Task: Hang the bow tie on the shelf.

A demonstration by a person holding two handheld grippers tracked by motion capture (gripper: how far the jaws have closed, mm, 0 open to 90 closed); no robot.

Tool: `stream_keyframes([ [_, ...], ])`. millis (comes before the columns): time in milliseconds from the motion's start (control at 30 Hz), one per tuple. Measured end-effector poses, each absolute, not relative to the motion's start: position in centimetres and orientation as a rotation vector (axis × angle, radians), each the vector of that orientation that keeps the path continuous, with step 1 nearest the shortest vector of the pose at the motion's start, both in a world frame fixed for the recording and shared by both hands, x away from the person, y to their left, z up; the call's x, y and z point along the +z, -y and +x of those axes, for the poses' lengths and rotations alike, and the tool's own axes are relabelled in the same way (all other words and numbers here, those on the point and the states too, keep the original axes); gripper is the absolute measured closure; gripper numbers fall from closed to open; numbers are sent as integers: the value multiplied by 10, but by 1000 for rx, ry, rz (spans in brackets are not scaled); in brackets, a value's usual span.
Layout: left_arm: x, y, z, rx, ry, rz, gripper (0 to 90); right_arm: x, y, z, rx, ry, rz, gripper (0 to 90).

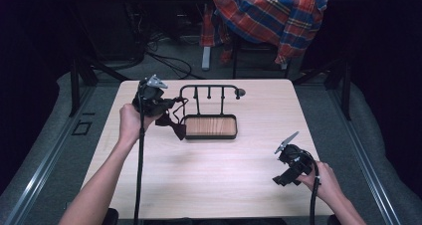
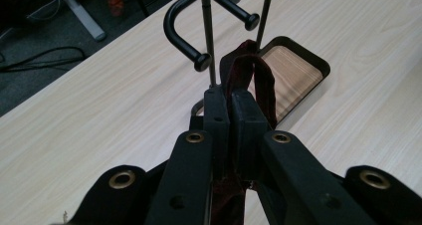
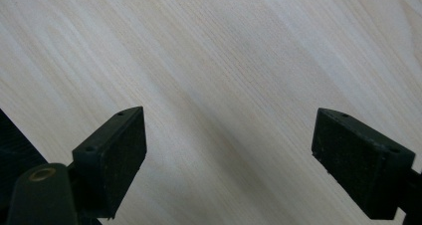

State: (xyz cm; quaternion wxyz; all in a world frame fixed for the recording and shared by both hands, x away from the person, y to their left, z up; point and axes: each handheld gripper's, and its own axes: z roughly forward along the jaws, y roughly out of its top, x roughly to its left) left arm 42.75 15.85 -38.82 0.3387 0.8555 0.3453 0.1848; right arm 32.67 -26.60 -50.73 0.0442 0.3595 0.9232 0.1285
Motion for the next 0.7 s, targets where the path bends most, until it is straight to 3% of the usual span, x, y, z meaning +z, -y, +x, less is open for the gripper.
stream_keyframes([
  [700, -388, -154, 451, 498, -955, 2209, 867, -507, 265, 326, 392, -2826, 1089, 138],
])
